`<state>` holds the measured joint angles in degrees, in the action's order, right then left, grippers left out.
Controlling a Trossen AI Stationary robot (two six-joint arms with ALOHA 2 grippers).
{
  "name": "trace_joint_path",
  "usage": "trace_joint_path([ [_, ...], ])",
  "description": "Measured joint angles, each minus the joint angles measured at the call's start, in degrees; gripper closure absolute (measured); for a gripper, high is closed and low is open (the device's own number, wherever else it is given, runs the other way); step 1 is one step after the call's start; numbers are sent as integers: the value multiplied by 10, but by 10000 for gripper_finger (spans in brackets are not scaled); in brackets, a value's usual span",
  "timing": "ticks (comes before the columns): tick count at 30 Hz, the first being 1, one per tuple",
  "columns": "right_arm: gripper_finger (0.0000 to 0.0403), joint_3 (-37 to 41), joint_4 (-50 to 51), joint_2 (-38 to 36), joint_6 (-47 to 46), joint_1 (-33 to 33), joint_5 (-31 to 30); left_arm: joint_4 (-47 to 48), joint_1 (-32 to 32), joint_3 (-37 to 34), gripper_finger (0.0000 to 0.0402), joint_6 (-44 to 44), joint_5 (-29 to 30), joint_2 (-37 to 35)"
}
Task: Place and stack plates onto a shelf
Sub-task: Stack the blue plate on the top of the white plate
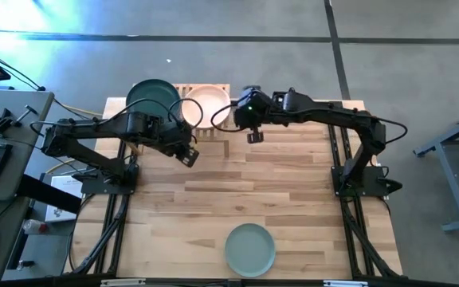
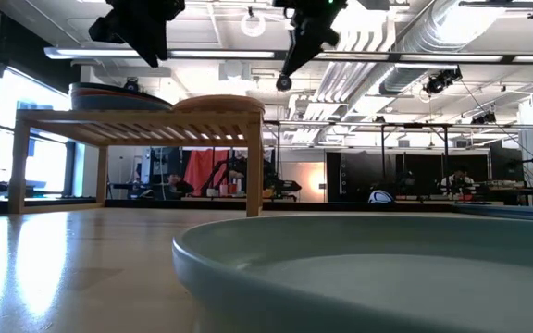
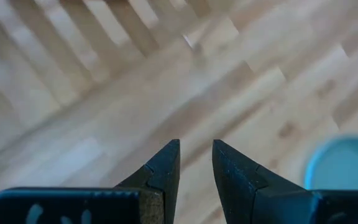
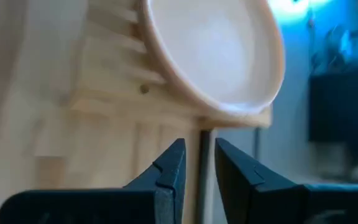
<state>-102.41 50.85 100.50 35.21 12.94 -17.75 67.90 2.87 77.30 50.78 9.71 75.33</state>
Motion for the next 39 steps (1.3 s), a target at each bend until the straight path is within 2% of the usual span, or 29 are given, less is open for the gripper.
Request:
trace_joint_path([
  [4, 340, 0, 48, -17, -132, -16, 3, 1, -24, 0, 316, -28, -41, 0],
  [6, 340, 0, 70, -21, -210, -25, 23, 1, -35, 0, 316, -41, -53, 0],
  [12, 340, 1, 137, -23, -433, -60, 165, 1, -57, 0, 316, -70, -62, 0],
  [16, 340, 23, 146, -23, -529, -108, 214, 1, -70, 0, 316, -84, -62, 0],
  [25, 340, 97, 104, -23, -658, -241, 210, -1, -99, 0, 316, -106, -62, 0],
  [32, 340, 178, -6, -23, -769, -326, 201, -6, -110, 0, 316, -106, -55, 0],
  [39, 340, 253, -89, -23, -840, -379, 199, -5, -124, 0, 316, -105, -36, 0],
])
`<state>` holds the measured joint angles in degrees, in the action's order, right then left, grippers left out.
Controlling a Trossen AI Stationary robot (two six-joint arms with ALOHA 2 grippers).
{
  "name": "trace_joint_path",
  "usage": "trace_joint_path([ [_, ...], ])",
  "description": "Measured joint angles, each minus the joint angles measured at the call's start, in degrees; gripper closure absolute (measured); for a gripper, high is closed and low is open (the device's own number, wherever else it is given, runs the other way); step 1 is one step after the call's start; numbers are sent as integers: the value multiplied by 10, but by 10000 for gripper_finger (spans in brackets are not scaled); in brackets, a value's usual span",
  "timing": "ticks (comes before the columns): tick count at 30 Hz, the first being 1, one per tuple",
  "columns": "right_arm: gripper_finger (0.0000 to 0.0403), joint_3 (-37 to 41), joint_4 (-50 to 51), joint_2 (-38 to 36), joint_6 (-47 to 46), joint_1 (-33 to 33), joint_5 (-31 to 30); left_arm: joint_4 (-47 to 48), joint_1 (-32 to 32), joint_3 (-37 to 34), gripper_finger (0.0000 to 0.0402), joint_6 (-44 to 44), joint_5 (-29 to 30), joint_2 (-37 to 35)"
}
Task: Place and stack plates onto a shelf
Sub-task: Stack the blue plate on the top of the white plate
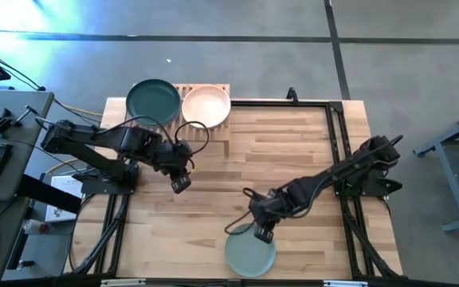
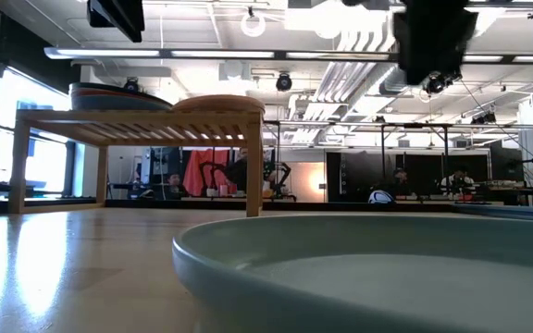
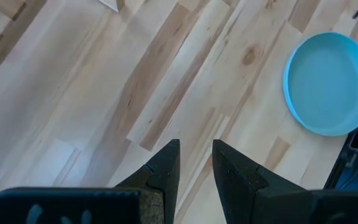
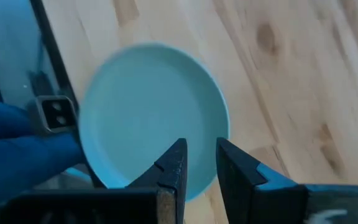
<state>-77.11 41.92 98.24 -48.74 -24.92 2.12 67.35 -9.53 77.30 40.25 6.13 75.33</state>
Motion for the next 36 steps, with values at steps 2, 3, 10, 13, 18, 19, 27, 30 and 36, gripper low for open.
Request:
trace_joint_path([
  [2, 340, 18, -6, 0, -6, -11, -7, 0, -6, 0, 316, 0, 0, 0],
  [3, 340, 28, -11, 0, -9, -15, -13, 0, -9, 0, 316, 0, 0, 0],
  [10, 340, 97, -65, 0, -55, -28, -21, 0, -24, 0, 316, 2, 1, 0],
  [13, 341, 109, -70, 0, -67, -28, -21, -3, -29, 0, 316, 2, 1, 0],
  [18, 341, 115, -76, 3, -61, -28, -34, -14, -33, 0, 316, 2, 4, 0],
  [19, 341, 115, -78, 4, -54, -28, -35, -14, -33, 0, 316, 2, 4, 0],
  [27, 342, 115, -104, 36, -48, -27, -35, -17, -33, 0, 316, 1, 6, 4],
  [30, 342, 115, -107, 44, -48, -27, -31, -17, -33, 1, 316, 1, 6, 9],
  [36, 342, 114, -135, 52, -37, -27, -30, -17, -33, 1, 316, 1, 6, 16],
])
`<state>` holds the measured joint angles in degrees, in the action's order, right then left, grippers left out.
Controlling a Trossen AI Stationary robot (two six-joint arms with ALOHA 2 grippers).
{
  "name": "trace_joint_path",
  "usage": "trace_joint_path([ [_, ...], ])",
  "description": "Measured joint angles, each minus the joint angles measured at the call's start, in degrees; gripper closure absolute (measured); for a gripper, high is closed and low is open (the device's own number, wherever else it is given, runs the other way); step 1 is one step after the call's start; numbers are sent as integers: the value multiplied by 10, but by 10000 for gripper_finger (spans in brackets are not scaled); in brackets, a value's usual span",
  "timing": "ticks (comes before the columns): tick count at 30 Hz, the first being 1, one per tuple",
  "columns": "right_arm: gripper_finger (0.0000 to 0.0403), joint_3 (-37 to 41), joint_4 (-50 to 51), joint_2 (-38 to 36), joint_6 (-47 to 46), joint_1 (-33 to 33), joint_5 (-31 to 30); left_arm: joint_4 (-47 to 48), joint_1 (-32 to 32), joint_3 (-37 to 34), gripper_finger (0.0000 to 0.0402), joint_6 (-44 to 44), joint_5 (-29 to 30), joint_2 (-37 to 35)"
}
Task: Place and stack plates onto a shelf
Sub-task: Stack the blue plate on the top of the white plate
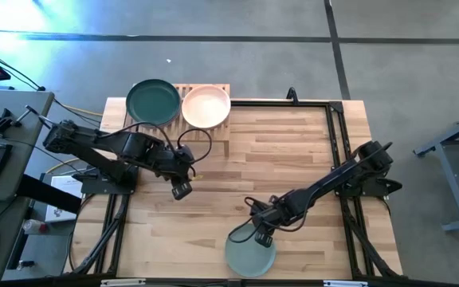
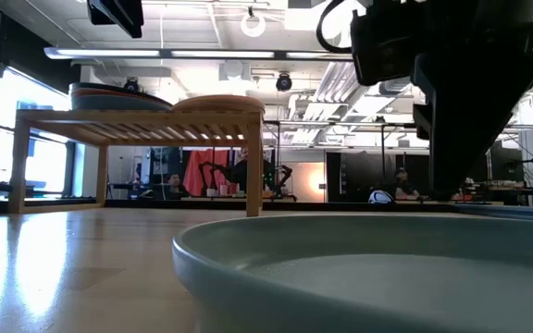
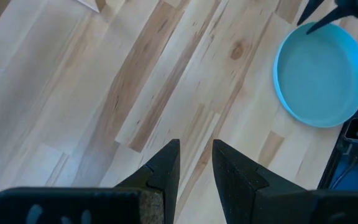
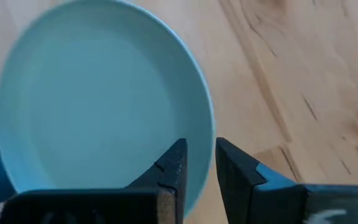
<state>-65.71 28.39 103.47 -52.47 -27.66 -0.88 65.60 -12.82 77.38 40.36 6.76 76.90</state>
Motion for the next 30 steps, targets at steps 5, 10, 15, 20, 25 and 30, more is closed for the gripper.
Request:
trace_joint_path([
  [5, 342, 0, 0, 17, -1, 0, 0, 0, 0, 0, 316, 0, 0, 2],
  [10, 342, 0, -7, 34, -12, 0, 5, 0, 0, 0, 316, 0, 0, 2],
  [15, 342, 0, -6, 39, -15, 0, -2, 1, 0, 0, 316, -1, 0, 2],
  [20, 369, 0, -2, 44, -16, 0, -5, 1, 0, 0, 316, -1, -1, 2],
  [25, 397, 0, -4, 46, -31, 3, 0, 1, 0, 0, 316, -1, -1, 2],
  [30, 401, 0, -4, 46, -30, 8, 12, 1, 0, 0, 316, -1, -1, 2],
])
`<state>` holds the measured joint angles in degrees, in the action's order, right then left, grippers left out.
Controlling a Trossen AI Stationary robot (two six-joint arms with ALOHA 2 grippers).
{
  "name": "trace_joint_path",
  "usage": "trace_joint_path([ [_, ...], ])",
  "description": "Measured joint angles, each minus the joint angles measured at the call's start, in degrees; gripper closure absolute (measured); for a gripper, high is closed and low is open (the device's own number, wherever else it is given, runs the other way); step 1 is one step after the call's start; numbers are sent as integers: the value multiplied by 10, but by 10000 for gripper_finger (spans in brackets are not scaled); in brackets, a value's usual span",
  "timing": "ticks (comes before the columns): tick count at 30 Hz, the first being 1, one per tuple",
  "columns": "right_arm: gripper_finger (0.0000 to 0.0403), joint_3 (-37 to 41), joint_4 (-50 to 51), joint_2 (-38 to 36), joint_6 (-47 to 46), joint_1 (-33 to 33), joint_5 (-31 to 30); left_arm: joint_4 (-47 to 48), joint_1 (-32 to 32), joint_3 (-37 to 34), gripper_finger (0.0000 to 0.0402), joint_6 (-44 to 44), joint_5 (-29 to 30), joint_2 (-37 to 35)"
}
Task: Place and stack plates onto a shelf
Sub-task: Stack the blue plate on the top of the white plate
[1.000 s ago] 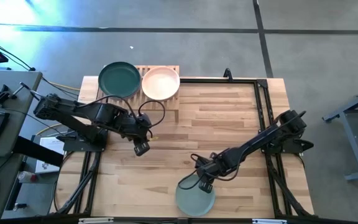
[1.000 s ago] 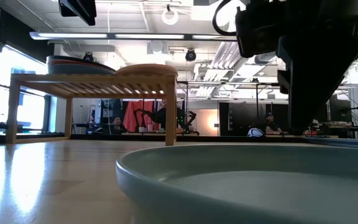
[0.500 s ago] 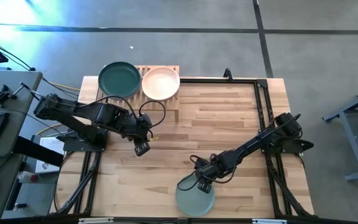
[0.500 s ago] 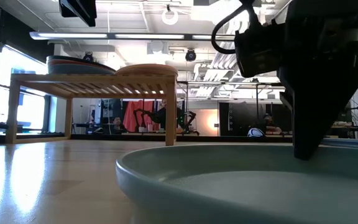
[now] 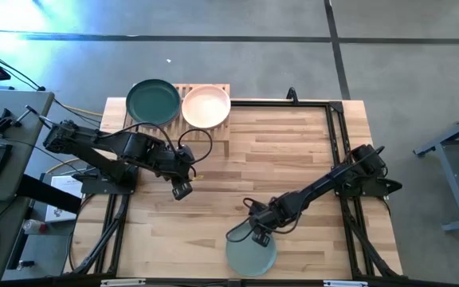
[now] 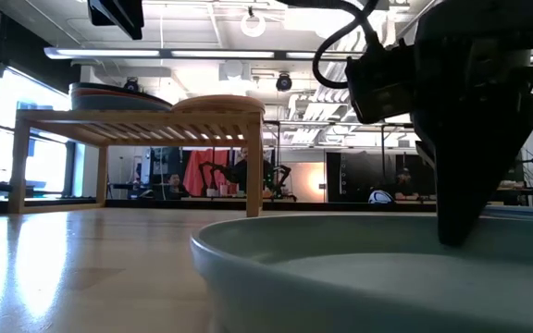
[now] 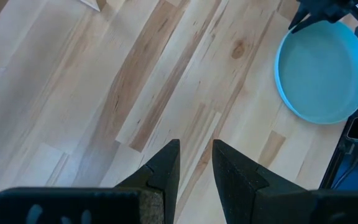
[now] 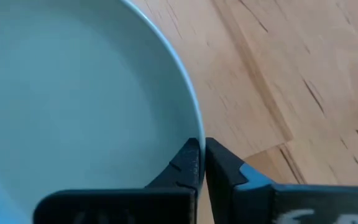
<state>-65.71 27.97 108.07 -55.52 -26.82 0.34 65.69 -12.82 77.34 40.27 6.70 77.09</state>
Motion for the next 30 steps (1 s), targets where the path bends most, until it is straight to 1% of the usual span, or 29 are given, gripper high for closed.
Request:
trace_joint_path([
  [3, 402, -1, 3, 0, 0, 2, 8, 0, 0, 0, 316, 0, 0, 0],
  [9, 403, -44, 61, 0, 20, 2, 5, 0, 0, 0, 316, 0, 0, 0],
  [15, 403, -105, 157, 0, 53, 12, -23, 0, 0, 0, 316, 0, 0, 0],
  [21, 403, -163, 227, 0, 97, 35, -49, 0, 0, 0, 316, 0, 0, 0],
  [25, 403, -205, 283, 0, 120, 52, -77, 0, 0, 0, 316, 0, 0, 0],
  [30, 403, -258, 344, 0, 156, 74, -97, 1, 0, 0, 316, -43, 1, 0],
])
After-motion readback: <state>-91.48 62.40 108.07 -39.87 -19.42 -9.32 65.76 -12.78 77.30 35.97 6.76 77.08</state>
